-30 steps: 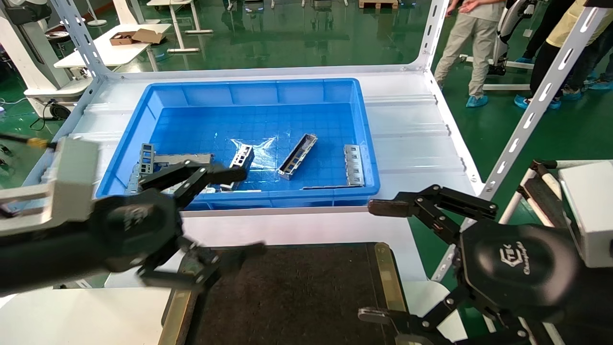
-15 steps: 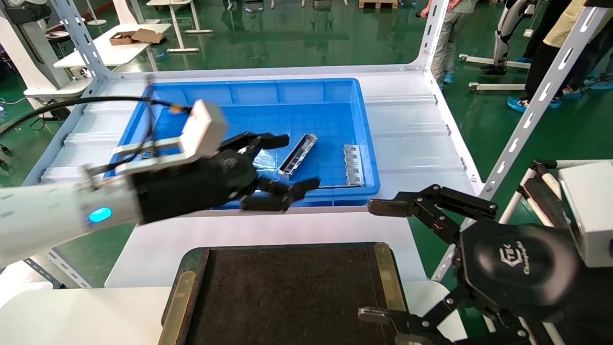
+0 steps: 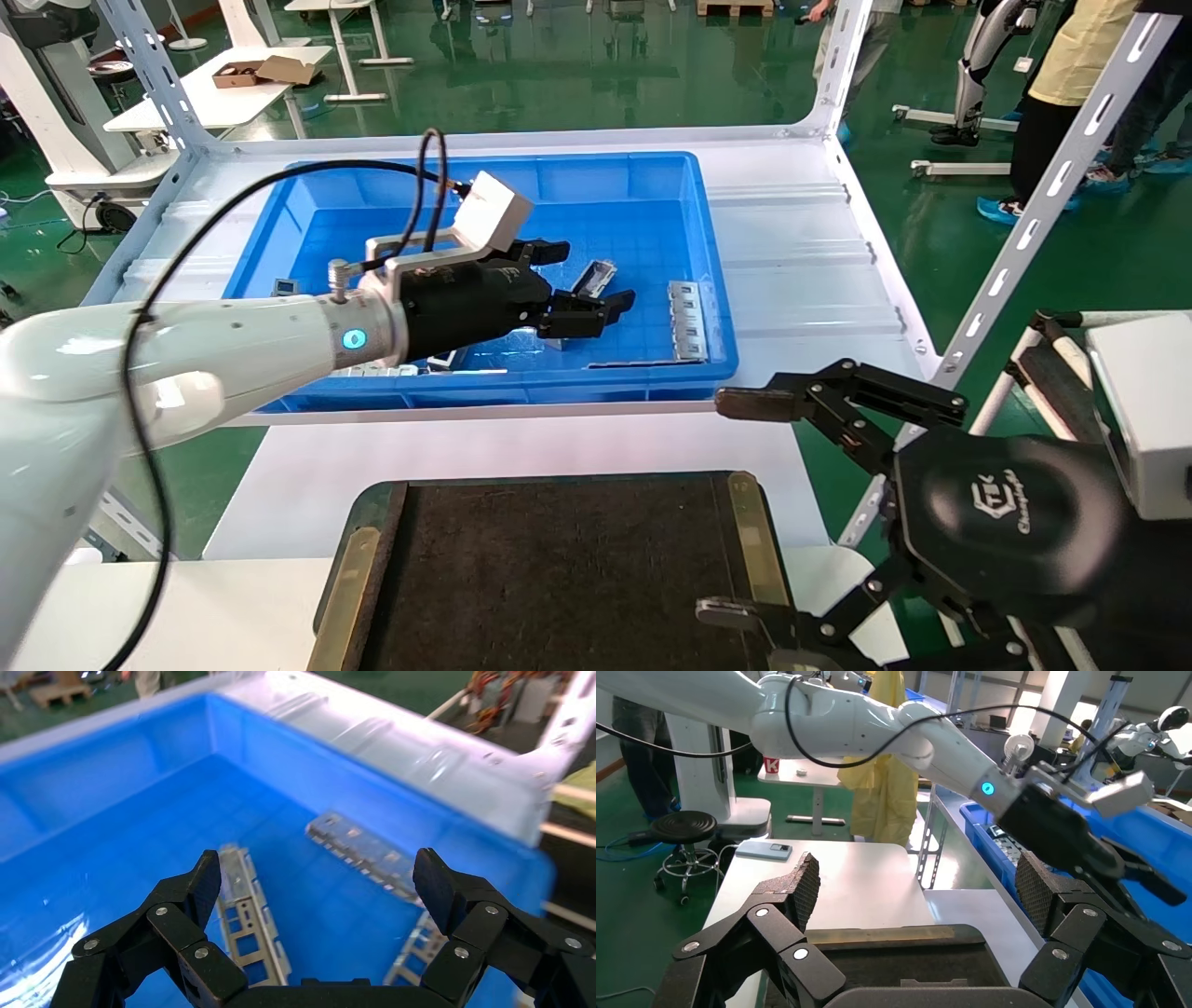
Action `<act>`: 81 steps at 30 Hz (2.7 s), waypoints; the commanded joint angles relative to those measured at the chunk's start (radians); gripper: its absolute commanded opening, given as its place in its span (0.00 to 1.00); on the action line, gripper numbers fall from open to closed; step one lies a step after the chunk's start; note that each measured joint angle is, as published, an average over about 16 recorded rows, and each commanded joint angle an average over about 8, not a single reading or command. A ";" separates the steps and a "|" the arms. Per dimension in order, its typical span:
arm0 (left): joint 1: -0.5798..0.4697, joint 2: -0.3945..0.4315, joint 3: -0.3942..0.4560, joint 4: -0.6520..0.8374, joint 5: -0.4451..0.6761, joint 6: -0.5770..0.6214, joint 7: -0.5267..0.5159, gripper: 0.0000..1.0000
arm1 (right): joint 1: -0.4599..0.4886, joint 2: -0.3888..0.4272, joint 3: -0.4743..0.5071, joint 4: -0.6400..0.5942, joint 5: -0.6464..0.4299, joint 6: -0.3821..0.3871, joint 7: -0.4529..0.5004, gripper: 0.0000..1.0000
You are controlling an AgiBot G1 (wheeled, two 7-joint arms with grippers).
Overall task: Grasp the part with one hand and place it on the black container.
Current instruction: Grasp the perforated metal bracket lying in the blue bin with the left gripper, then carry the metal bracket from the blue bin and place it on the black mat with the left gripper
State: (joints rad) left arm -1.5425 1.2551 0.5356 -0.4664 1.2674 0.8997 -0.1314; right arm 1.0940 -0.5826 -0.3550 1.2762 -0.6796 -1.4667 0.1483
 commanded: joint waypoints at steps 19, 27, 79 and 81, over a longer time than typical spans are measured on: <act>-0.068 0.112 0.054 0.260 -0.030 -0.171 0.061 0.08 | 0.000 0.000 0.000 0.000 0.000 0.000 0.000 0.01; -0.050 0.113 0.123 0.229 -0.053 -0.205 0.019 0.00 | 0.000 0.000 0.000 0.000 0.000 0.000 0.000 0.00; -0.087 0.008 0.239 0.094 -0.436 0.133 0.041 0.00 | 0.000 0.001 -0.001 0.000 0.001 0.001 -0.001 0.00; -0.066 -0.022 0.233 0.062 -0.454 0.188 0.037 0.00 | 0.000 0.001 -0.001 0.000 0.001 0.001 -0.001 0.00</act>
State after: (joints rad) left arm -1.5914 1.2252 0.7689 -0.4284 0.8127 1.0696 -0.1046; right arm 1.0943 -0.5820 -0.3564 1.2762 -0.6787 -1.4662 0.1476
